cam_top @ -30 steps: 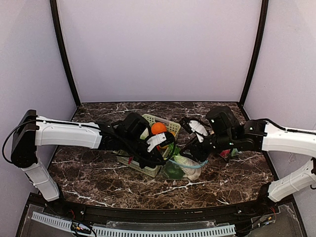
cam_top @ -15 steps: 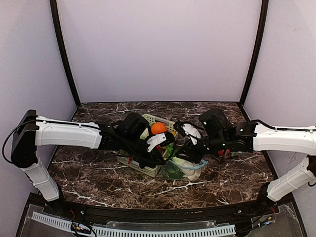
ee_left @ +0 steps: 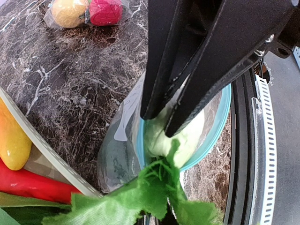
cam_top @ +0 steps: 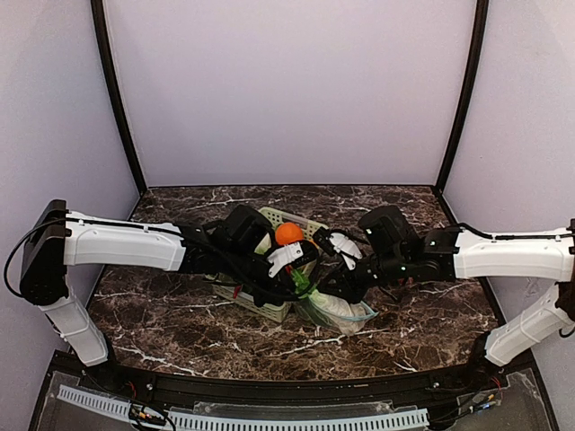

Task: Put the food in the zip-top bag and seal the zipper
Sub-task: Adjust the fake vegetable in the zipper food storage bag.

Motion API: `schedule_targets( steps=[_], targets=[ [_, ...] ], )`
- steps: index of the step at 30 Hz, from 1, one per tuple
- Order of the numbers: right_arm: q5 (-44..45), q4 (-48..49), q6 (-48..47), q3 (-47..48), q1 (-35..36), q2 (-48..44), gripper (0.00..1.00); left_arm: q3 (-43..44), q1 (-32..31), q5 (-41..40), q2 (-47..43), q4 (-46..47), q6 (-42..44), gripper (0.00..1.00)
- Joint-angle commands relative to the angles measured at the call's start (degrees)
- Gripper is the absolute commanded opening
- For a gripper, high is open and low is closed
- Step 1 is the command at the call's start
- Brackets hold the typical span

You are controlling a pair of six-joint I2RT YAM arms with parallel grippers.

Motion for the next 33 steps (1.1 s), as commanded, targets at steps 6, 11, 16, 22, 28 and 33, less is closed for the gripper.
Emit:
schedule_targets(
  steps=[6,11,16,22,28,33],
  targets=[
    [3.5,-3.1,1.7,-2.2,1.0,1.8,0.2,1.9,0.3,0.2,-1.8,-0.2,-0.4,0.01],
    [5.3,-3.6,1.9,-1.4,1.3,4.0,0.31,2.2,0.3,0.6,-1.8,-0.6,0.0,0.01],
    [6.9,-3.6,2.4,-1.6,1.4,5.2,0.35,2.3,0.3,0.5,-2.0,-0.7,0.1,0.01],
    [8.8,-3.9,3.2,-2.4,1.7,6.9,0.37,2.3,0.4,-0.5,-2.8,-0.9,0.6,0.01],
    [10.0,-4.1,3.1,-2.8,2.1,8.0,0.43,2.5,0.4,-1.2,-3.4,-1.4,1.1,0.01],
    [10.5,-4.6,3.3,-3.0,2.5,8.9,0.45,2.5,0.5,-1.9,-4.1,-1.5,1.4,0.01]
  ],
)
